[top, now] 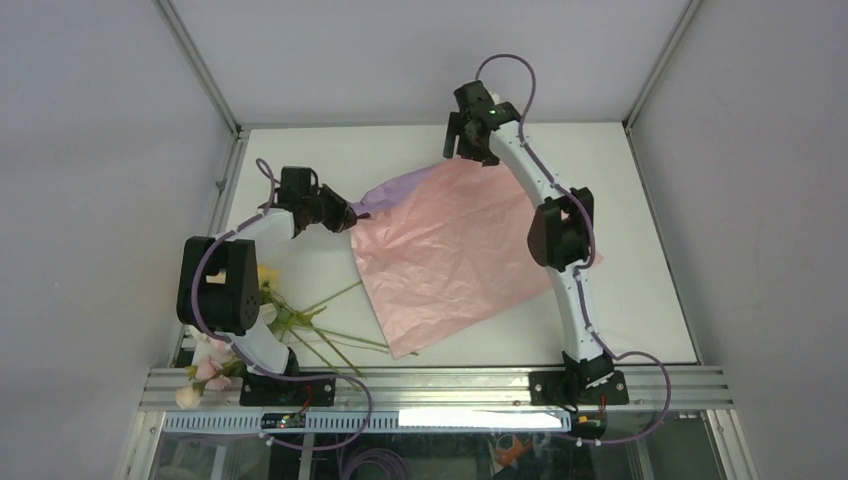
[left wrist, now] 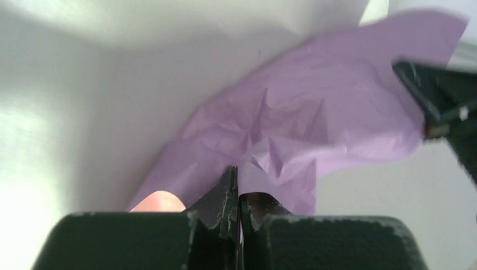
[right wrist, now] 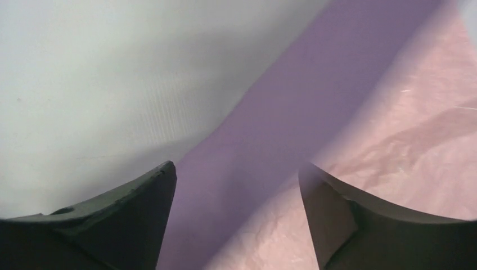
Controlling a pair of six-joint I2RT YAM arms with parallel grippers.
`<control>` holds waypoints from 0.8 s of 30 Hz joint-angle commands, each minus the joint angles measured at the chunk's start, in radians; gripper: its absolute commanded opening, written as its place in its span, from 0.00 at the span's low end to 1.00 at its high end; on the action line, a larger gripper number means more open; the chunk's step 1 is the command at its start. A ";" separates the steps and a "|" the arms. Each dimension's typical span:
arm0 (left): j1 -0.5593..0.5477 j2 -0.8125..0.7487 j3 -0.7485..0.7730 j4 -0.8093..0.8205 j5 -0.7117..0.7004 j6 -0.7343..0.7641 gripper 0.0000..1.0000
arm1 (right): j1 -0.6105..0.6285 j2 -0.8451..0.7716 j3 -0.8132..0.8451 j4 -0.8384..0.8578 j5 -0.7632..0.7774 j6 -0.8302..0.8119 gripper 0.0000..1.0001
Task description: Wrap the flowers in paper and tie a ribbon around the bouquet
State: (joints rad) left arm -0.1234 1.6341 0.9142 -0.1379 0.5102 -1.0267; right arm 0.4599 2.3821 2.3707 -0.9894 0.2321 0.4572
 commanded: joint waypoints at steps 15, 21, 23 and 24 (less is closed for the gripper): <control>0.117 -0.024 0.109 -0.324 -0.198 0.178 0.64 | -0.096 -0.720 -1.093 0.133 -0.099 0.210 0.56; 0.117 -0.083 0.230 -0.560 -0.272 0.376 0.76 | -0.147 -0.691 -1.230 0.193 -0.042 0.231 0.04; 0.117 -0.105 0.286 -0.651 -0.283 0.482 0.77 | -0.178 -0.684 -1.245 0.192 -0.014 0.225 0.00; 0.117 -0.126 0.317 -0.686 -0.278 0.541 0.77 | -0.197 -0.679 -1.249 0.193 -0.007 0.220 0.00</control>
State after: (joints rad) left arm -0.0010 1.6100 1.1046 -0.6434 0.2657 -0.7223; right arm 0.3187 1.7332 1.1084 -0.8650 0.1425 0.6556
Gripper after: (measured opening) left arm 0.764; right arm 0.012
